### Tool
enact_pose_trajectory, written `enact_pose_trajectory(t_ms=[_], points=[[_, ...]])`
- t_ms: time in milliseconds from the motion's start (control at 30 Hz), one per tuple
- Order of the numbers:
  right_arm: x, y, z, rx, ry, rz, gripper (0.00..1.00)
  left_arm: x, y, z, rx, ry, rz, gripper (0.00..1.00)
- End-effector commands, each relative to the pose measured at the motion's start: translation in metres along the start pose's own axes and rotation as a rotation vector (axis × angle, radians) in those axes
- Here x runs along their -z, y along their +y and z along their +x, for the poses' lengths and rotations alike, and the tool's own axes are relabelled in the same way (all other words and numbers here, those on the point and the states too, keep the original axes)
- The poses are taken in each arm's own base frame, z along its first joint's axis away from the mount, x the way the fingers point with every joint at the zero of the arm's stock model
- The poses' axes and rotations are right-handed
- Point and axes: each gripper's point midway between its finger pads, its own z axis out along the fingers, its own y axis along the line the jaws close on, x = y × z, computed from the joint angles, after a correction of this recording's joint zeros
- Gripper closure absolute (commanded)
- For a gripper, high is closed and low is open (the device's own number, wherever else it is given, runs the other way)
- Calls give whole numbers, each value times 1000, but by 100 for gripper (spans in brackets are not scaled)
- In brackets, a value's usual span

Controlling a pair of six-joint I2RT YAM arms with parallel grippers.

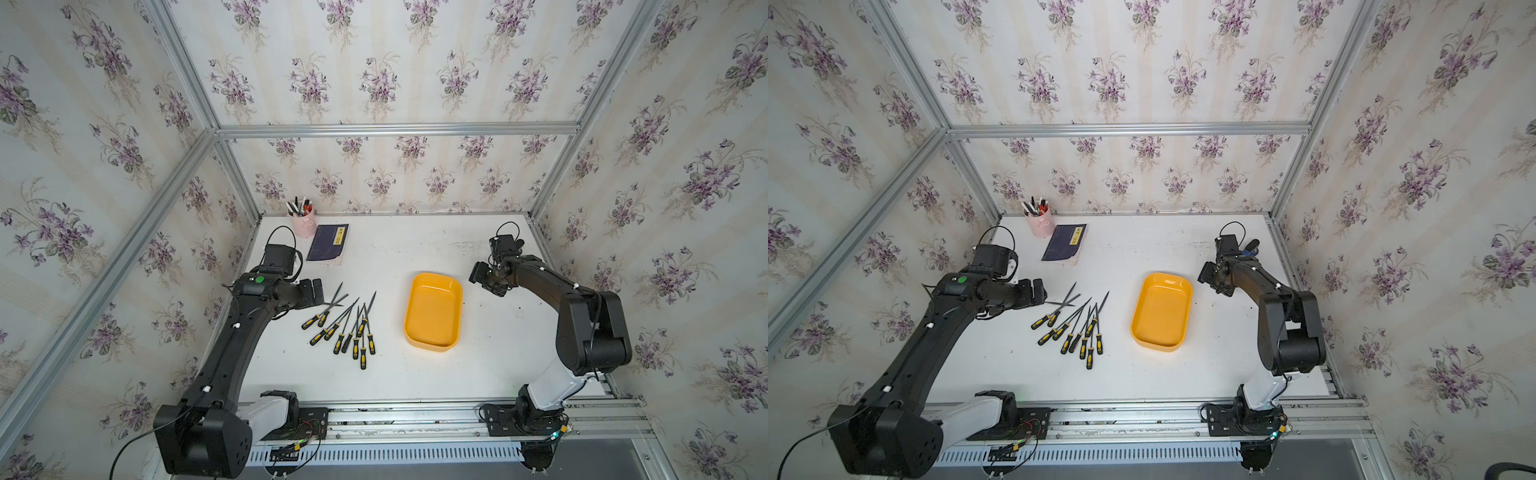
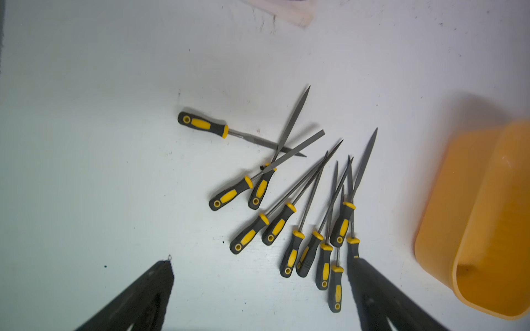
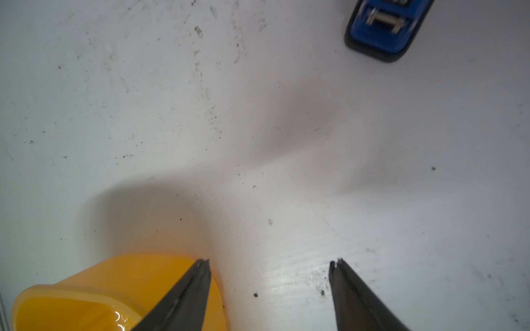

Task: Put the file tool into the storage box
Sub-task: Adjust the storage box at the center of the board, then pick up the file tool from the center of the board.

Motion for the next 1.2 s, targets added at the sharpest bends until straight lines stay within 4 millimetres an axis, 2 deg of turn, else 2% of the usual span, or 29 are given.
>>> enact_pose_trajectory(t_ms=[0, 300, 333, 467, 633, 867, 1167], points=[[-8, 10, 9, 29, 56, 0, 29, -7, 5, 5, 39, 68, -9, 0], [-27, 52, 9, 117, 70, -42, 29, -40, 13, -12, 84, 111, -15, 0], [-28, 54, 7, 122, 72, -40, 29, -50, 16, -11, 92, 142, -30, 0], [-23, 58, -1, 134, 45, -46, 27, -64, 29, -14, 129, 170, -73, 0], [-6, 49, -10, 159, 12, 10, 26, -79, 43, -21, 228, 237, -103, 2], [20, 50, -9, 173, -26, -19, 26, -99, 37, -40, 487, 269, -53, 5], [28, 46, 1, 172, -35, -39, 27, -140, 30, -54, 775, 344, 39, 22]])
